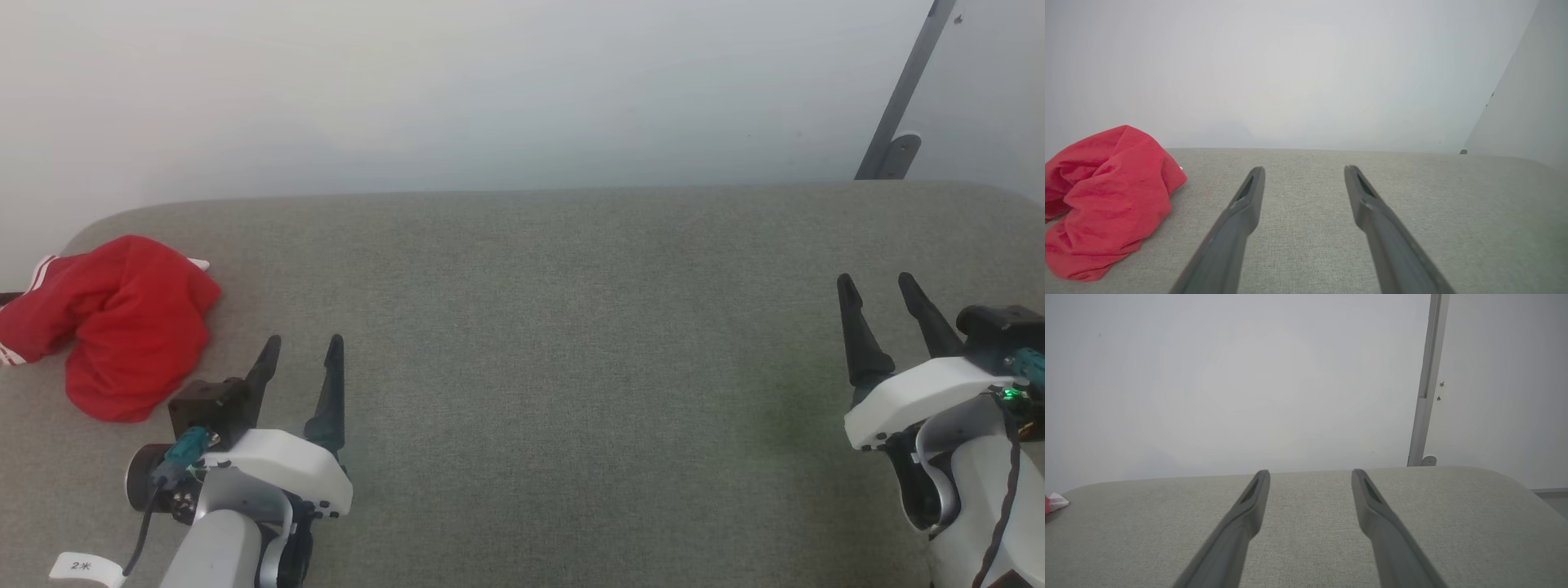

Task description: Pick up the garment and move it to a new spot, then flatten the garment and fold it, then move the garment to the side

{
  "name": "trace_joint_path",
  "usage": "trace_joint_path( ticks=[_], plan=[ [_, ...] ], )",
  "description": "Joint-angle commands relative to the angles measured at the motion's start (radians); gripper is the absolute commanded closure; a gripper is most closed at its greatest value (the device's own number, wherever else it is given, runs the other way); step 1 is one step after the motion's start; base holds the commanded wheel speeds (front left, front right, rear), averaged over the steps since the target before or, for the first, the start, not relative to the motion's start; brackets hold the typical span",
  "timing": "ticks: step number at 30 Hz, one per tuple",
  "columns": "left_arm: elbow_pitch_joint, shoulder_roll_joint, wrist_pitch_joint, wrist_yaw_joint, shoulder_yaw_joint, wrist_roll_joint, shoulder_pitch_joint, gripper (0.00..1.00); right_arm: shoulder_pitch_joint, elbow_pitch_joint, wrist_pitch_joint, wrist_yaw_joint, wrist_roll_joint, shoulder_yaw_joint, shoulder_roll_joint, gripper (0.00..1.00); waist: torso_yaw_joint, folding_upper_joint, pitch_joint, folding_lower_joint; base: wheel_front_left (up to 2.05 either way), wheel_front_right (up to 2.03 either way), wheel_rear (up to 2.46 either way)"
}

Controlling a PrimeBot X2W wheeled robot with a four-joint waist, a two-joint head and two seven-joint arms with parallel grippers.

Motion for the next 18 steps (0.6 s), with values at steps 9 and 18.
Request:
trace_joint_path(
  ticks=[9, 18],
  plan=[
    [0.011, -0.009, -0.027, -0.012, 0.031, 0.063, -0.020, 0.00, -0.024, 0.001, -0.026, 0.000, -0.029, -0.007, -0.001, 0.00, 0.003, 0.0000, -0.003, 0.0000, 0.00, 0.00, 0.00],
    [0.045, -0.014, -0.044, -0.028, 0.046, 0.133, -0.027, 0.00, -0.028, 0.014, -0.044, 0.000, -0.048, -0.020, 0.002, 0.00, 0.002, 0.0000, -0.001, 0.0000, 0.00, 0.00, 0.00]
  ],
)
